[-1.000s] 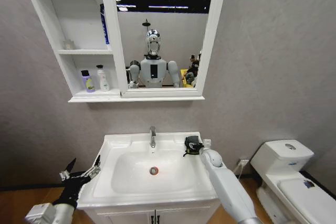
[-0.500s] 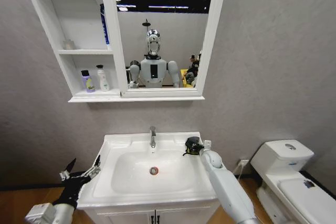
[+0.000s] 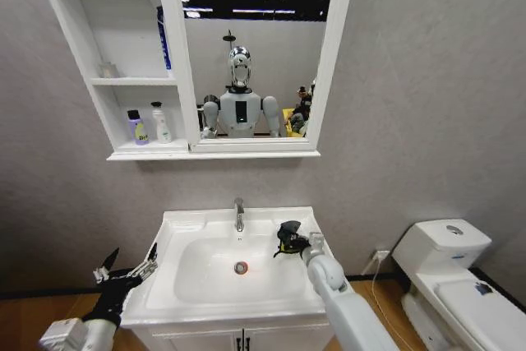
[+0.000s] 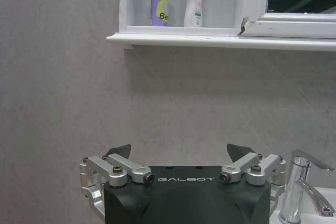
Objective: Move facial cleanser and shampoo from washbasin to cabinet, then wipe washbasin with towel.
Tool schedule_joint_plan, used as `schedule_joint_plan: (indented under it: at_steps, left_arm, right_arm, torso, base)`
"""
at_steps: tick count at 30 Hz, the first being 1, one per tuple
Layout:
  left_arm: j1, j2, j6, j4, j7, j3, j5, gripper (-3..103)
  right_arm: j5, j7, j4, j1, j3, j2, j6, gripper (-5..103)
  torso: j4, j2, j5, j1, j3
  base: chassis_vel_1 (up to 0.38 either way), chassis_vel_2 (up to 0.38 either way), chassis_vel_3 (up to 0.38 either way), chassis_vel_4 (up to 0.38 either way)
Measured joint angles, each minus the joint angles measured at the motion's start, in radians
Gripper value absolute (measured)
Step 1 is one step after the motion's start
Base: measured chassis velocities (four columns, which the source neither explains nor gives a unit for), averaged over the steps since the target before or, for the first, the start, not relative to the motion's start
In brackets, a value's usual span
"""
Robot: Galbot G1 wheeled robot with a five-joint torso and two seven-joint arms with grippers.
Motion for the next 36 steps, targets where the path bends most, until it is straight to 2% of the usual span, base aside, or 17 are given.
schedule_joint_plan:
  at_steps: [9, 21, 36]
  left_arm:
    - [0.000, 0.000, 0.000, 0.000, 0.000, 0.000, 0.000, 100]
    - [0.000, 0.000, 0.000, 0.000, 0.000, 0.000, 0.000, 100]
    - [0.000, 0.000, 0.000, 0.000, 0.000, 0.000, 0.000, 100]
  right_arm:
    - [0.032, -0.002, -0.060, -0.020, -0.001, -0.012, -0.008, 2]
    - [0.009, -0.018, -0.160, 0.005, -0.048, 0.020, 0.002, 2]
    - [-0.034, -0.064, -0.319, 0.063, -0.095, 0.117, 0.059, 2]
  torso:
    - [0.0002, 0.000, -0.0001, 0.000, 0.000]
    - [0.0000, 0.000, -0.0001, 0.000, 0.000]
    - [-0.0002, 0.000, -0.0002, 0.000, 0.000]
  base:
    - [0.000, 0.000, 0.000, 0.000]
    - [0.000, 0.000, 0.000, 0.000]
    - [0.000, 0.000, 0.000, 0.000]
